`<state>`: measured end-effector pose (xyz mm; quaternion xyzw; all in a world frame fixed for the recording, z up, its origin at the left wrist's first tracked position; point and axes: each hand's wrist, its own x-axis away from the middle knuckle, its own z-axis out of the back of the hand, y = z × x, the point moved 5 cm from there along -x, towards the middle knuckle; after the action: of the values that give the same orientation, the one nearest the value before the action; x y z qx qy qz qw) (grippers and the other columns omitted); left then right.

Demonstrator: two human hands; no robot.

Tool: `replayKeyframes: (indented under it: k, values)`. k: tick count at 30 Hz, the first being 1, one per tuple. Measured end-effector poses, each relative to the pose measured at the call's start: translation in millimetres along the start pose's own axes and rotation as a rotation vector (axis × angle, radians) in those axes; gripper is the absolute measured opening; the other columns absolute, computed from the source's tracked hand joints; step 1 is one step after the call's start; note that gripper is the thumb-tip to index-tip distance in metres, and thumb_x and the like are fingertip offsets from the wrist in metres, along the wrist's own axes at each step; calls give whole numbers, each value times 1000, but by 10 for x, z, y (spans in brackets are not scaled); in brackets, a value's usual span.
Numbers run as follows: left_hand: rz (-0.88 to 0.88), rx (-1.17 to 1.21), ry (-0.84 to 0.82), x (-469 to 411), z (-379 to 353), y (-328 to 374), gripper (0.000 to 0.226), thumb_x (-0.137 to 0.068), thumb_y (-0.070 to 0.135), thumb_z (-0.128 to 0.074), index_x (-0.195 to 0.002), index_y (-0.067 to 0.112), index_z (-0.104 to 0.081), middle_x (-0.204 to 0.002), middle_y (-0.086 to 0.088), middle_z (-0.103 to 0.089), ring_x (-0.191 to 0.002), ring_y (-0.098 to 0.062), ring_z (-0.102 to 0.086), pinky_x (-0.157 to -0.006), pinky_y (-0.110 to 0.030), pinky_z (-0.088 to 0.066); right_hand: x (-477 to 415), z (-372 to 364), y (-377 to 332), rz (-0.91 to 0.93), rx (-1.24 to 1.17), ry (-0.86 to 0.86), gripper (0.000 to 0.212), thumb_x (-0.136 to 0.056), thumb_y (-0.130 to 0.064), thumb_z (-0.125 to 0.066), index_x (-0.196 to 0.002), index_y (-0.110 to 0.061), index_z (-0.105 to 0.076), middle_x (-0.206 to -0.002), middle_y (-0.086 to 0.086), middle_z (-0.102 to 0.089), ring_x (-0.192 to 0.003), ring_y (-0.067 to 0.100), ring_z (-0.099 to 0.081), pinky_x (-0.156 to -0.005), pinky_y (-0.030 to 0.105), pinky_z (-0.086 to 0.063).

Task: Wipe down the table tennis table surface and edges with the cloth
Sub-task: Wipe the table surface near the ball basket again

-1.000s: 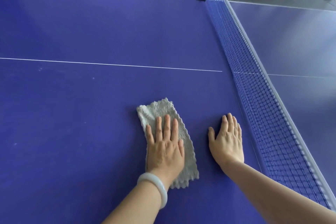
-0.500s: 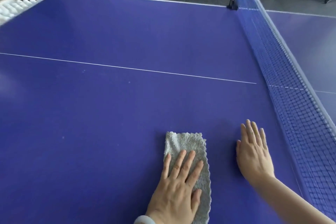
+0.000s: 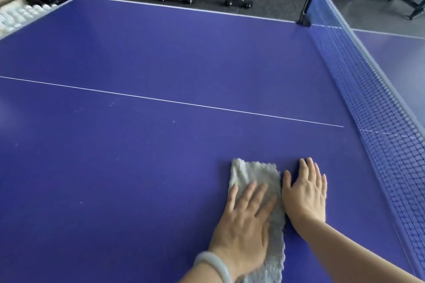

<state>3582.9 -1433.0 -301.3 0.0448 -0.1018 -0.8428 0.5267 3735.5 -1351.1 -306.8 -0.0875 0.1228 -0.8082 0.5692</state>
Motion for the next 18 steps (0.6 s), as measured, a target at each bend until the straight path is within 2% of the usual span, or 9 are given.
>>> replayKeyframes:
  k: [2, 4, 8, 11, 14, 18]
  values:
    - [47, -19, 32, -329, 110, -360, 59, -100, 35, -21, -158, 27, -15, -166, 1, -2, -152, -22, 5, -119, -57, 4, 5, 3, -70, -4, 23, 0, 64, -101, -44, -31, -157, -13, -20, -166, -1, -11, -152, 13, -1, -123, 33, 5]
    - [130, -47, 58, -646, 185, -796, 57, -102, 37, -17, -158, 31, -7, -166, 6, 3, -152, -20, 10, -118, -56, 9, -3, 2, -77, -19, 42, 1, 64, -101, -44, -31, -156, -14, -19, -165, -1, -11, -152, 13, 0, -123, 32, 6]
    - [331, -88, 56, -1108, 278, -1551, 58, -101, 39, -18, -156, 36, -3, -165, 10, 4, -152, -24, 11, -118, -59, 7, -16, -21, -36, -26, 69, 13, 65, -100, -46, -28, -157, -16, -17, -165, -3, -9, -152, 12, 2, -123, 32, 7]
    - [401, -137, 41, -1251, 248, -1496, 61, -98, 40, -15, -157, 32, 0, -165, 10, 4, -152, -26, 7, -118, -60, 6, -26, -60, -10, -23, 84, 10, 65, -100, -46, -27, -157, -17, -15, -166, -3, -7, -152, 11, 4, -123, 31, 9]
    - [187, -134, 22, -1290, 145, -945, 62, -98, 38, -10, -157, 28, 7, -164, 10, 10, -151, -25, 12, -119, -57, 7, -7, -55, 17, -28, 91, 7, 65, -100, -46, -27, -157, -17, -14, -166, -3, -6, -152, 12, 4, -123, 32, 8]
    - [-80, -160, -54, -1450, 55, -452, 62, -101, 39, -16, -157, 26, 7, -164, 10, 13, -150, -24, 17, -118, -56, 9, -25, -32, -24, -38, 86, 16, 65, -100, -46, -29, -157, -17, -16, -166, -3, -8, -152, 12, 3, -123, 32, 8]
